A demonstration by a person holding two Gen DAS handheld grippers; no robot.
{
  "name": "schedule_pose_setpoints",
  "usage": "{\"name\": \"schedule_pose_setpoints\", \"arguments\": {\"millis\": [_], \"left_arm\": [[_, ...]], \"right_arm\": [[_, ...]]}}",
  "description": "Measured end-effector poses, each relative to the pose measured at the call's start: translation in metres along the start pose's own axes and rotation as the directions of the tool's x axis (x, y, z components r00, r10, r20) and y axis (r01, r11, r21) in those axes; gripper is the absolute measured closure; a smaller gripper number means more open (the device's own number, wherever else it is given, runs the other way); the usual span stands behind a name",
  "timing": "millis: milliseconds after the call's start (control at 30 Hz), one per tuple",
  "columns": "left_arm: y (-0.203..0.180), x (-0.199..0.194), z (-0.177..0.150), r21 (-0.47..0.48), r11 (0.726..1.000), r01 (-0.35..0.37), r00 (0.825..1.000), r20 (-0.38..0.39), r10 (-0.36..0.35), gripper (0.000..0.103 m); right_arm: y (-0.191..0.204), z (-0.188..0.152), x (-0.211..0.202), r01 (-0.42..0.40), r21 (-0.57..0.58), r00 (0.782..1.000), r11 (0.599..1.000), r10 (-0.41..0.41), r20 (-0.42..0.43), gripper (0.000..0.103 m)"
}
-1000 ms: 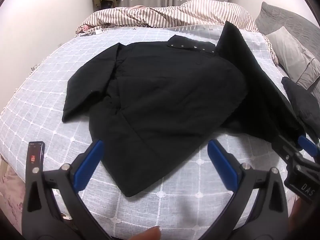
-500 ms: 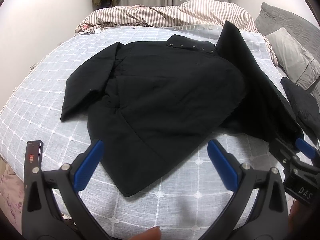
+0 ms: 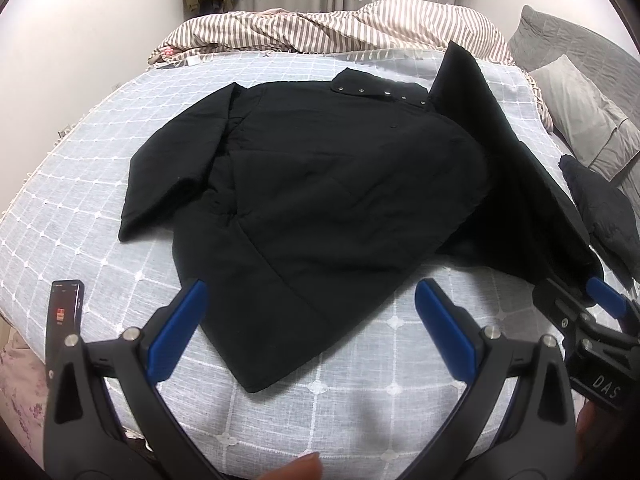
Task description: Fold large clothes
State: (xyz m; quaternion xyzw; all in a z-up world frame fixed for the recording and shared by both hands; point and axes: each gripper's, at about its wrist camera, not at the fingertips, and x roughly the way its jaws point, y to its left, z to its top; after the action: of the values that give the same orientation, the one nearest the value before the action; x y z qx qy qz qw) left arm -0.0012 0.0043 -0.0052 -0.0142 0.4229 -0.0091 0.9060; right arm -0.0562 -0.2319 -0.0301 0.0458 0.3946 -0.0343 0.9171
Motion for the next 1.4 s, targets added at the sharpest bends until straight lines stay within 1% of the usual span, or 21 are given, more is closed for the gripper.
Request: {"name": "schedule_pose_setpoints", "arguments": {"millis": [1000, 1200, 1333, 1400], "left_arm": [[-0.002, 0.000, -0.001, -0.001, 1.000, 0.003, 1.000, -0.006, -0.003, 0.000], [0.002, -0.002, -0.002, -0.009, 1.000, 0.030, 0.999, -0.014, -0.030, 0.000], [0.008, -0.003, -0.003, -0.022, 0.999, 0.029, 0.999, -0.014, -0.029, 0.000], [0.012, -0.002, -0.004, -0.032, 0.999, 0.037, 0.999, -0.026, -0.038, 0.000]], "right_arm": [[0.000, -0.001, 0.000, -0.005, -0.003, 1.000, 1.000, 0.005, -0.005, 0.000], [0.000, -0.003, 0.000, -0.016, -0.007, 1.000, 1.000, 0.015, -0.013, 0.000], [-0.001, -0.005, -0.002, -0.019, -0.012, 1.000, 1.000, 0.019, -0.018, 0.000], [-0.001, -0.006, -0.003, -0.020, -0.015, 1.000, 1.000, 0.020, -0.021, 0.000]]}}
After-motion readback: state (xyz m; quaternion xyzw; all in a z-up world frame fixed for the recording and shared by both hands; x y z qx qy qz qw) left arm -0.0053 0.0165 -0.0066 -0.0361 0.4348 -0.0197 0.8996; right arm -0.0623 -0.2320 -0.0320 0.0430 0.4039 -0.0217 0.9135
